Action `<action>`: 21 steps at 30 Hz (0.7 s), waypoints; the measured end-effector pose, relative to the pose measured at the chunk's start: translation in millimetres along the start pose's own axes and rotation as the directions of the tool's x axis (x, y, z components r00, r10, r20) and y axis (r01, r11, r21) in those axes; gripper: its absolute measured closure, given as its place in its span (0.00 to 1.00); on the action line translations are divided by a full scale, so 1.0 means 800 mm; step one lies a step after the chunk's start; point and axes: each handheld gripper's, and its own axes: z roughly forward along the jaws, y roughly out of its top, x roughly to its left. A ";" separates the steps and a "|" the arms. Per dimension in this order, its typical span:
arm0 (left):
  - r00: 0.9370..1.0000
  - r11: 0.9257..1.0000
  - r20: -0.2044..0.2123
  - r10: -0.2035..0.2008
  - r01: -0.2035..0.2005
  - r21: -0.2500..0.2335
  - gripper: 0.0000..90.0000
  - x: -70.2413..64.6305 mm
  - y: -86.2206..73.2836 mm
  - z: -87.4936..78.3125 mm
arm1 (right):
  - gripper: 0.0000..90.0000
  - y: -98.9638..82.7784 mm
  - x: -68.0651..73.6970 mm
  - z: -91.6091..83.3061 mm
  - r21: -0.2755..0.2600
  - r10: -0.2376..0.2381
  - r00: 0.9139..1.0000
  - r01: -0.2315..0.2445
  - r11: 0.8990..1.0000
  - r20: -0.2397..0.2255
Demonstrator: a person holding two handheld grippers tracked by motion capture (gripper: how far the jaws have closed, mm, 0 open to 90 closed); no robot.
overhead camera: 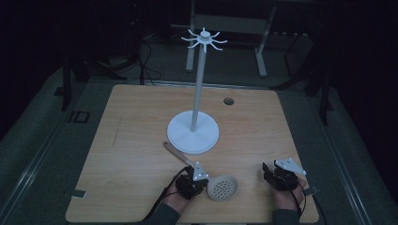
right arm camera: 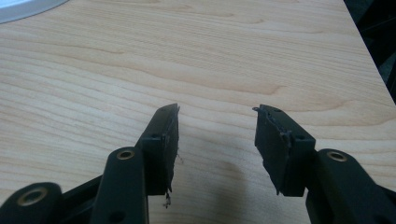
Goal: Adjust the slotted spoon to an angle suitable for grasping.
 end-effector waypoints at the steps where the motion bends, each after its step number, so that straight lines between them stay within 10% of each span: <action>1: 1.000 1.000 0.000 0.000 0.000 0.000 1.00 0.000 0.000 0.000 | 0.55 0.000 0.000 0.000 0.000 0.000 1.000 0.000 1.000 0.000; 10: 0.999 1.000 0.038 -0.016 0.017 -0.023 1.00 -0.011 0.023 0.025 | 0.54 0.000 0.000 0.000 0.003 0.003 1.000 -0.003 1.000 -0.004; 21: 1.000 1.000 0.017 -0.010 0.011 -0.024 0.95 0.003 0.011 0.008 | 0.54 0.000 -0.002 -0.001 0.000 0.006 1.000 -0.006 1.000 -0.011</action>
